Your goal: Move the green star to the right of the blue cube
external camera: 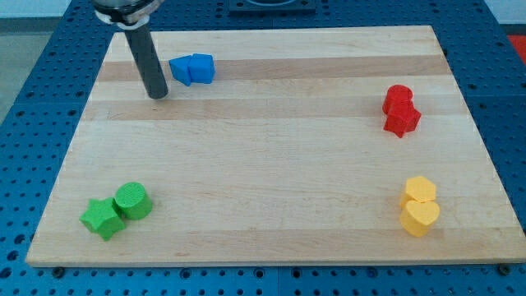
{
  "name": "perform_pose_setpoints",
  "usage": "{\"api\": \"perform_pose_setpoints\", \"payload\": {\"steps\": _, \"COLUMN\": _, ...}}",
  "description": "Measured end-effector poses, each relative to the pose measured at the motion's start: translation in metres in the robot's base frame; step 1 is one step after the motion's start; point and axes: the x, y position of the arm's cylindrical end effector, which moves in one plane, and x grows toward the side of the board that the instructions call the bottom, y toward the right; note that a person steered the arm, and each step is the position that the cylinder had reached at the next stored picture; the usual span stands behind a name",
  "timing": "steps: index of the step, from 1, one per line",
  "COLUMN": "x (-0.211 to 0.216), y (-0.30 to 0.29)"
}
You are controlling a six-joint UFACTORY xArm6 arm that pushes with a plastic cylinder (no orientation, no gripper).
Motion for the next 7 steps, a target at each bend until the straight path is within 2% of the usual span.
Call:
{"api": "perform_pose_setpoints", "payload": {"steps": 2, "x": 0.004, "y": 0.0}}
{"api": "perform_pose_setpoints", "payload": {"steps": 3, "x": 0.047, "y": -0.006}}
{"api": "perform_pose_setpoints", "payload": {"steps": 5, "x": 0.154, "y": -0.098}}
{"api": "perform_pose_setpoints", "payload": {"steps": 7, "x": 0.185, "y": -0.111}}
